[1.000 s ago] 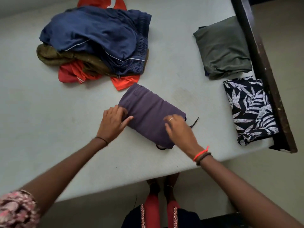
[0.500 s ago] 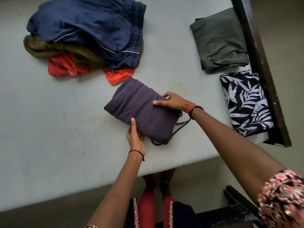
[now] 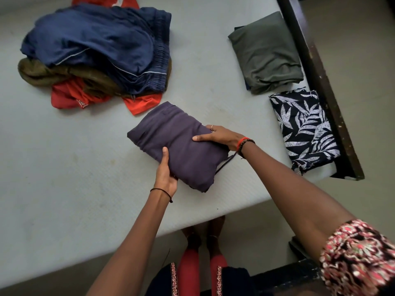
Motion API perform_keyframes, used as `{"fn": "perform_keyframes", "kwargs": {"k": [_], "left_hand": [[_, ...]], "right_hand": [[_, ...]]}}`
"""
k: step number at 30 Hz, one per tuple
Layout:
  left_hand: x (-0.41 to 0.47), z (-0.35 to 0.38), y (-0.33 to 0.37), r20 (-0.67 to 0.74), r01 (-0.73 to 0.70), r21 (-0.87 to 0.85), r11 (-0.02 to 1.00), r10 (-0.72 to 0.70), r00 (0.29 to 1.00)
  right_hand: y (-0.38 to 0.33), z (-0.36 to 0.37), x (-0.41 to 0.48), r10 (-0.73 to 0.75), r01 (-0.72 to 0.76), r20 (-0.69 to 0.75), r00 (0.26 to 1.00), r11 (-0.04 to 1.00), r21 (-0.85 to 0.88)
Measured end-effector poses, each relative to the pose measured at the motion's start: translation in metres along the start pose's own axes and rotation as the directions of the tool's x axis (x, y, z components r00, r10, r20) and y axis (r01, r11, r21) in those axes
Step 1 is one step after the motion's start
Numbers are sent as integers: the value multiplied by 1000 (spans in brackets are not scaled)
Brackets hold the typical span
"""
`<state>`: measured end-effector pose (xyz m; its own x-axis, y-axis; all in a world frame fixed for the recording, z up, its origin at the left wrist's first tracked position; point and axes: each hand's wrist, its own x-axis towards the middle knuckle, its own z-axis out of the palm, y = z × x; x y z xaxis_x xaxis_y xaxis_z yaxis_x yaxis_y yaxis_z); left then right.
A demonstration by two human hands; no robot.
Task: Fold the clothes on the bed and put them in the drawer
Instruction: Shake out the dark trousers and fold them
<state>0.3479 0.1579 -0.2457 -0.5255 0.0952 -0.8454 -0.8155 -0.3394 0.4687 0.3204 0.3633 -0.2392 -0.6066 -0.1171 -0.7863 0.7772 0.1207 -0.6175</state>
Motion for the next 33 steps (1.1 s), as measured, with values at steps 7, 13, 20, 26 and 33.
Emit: {"fn": "perform_keyframes", "kwargs": {"k": [7,13,20,26,33], "left_hand": [[-5,69,27,118,-42,114,993,29,993],[-26,167,66,275,-154,223,963,90,957],[-54,217,54,408,-193,304,933,55,911],[-23,174,-38,333,-7,393,920,-135,933],[12,128,-103,67,-147,656,740,137,988]], "right_hand": [[-14,-53,-46,-90,115,-152,984,980,164],[-54,-117,-104,-215,308,-390,895,932,193],[-39,-153,-155,-250,389,-527,812,905,170],[79,-132,-132,-77,259,-509,858,919,297],[172,-99,-104,3,183,-486,874,924,337]]}}
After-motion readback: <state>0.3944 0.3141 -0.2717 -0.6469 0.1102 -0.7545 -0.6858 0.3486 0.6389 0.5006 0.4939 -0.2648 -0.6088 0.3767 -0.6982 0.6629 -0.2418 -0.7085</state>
